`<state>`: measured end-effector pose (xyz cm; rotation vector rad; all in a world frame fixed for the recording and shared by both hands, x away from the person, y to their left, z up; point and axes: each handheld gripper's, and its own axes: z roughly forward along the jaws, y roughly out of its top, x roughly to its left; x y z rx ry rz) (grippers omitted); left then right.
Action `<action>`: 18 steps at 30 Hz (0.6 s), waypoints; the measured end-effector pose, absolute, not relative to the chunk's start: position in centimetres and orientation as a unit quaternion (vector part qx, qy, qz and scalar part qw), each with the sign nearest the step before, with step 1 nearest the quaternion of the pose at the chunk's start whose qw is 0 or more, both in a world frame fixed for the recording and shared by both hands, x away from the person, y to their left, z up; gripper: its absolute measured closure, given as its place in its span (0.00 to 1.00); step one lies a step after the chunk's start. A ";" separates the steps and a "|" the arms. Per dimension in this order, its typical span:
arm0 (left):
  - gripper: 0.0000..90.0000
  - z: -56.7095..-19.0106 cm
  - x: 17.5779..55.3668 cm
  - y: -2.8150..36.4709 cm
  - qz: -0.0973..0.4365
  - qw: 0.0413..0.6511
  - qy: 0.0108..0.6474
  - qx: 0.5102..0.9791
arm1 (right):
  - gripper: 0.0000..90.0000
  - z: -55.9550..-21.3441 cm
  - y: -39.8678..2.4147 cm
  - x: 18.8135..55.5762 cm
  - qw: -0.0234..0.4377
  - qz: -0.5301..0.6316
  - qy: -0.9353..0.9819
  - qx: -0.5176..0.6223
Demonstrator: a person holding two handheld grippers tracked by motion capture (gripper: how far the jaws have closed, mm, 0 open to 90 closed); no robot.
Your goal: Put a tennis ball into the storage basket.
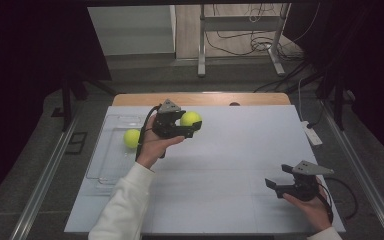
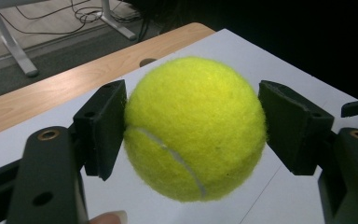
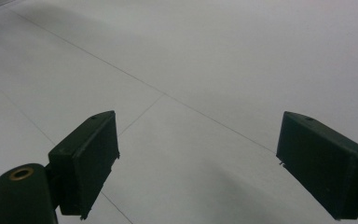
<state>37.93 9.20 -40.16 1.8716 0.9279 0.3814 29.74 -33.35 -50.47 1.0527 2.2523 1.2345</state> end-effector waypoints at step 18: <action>0.31 -40.3 37.5 10.5 0.164 0.486 0.393 0.763 | 0.14 -50.5 -33.4 29.7 0.183 0.436 0.798 0.373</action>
